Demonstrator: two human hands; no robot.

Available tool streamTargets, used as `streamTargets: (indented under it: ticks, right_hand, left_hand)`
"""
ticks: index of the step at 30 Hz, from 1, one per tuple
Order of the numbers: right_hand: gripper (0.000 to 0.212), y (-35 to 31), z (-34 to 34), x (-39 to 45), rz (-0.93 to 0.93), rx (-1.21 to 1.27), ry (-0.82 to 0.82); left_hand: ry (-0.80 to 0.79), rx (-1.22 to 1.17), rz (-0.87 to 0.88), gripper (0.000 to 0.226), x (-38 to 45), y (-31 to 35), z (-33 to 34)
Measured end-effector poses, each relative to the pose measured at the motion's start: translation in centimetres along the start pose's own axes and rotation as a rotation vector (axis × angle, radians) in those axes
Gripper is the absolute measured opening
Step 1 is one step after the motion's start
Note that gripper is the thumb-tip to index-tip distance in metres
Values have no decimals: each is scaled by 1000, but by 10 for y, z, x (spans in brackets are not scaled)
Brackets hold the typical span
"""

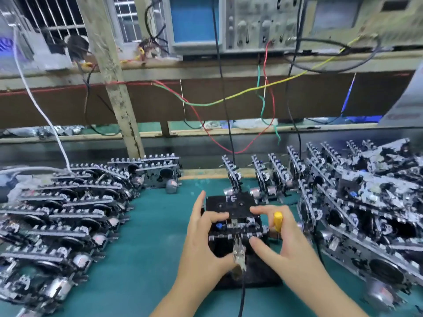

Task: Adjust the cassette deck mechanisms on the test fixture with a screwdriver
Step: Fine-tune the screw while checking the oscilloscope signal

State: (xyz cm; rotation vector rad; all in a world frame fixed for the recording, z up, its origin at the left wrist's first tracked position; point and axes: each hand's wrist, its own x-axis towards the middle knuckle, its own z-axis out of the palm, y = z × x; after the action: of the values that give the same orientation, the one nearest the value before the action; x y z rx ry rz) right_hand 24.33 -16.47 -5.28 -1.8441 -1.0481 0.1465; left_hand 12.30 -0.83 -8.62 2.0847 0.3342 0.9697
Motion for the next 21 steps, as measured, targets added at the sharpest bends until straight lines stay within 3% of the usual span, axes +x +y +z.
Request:
streamTargets:
  ticks: [6,21]
  right_hand:
    - [51,-2,1,9,54,-29,-75]
    - [40,-8,-2,3,58,-9,-34]
  left_hand:
    - [20,6,-4,61,7,-2,0]
    - [-8,-15,-111,65,6,3,-2]
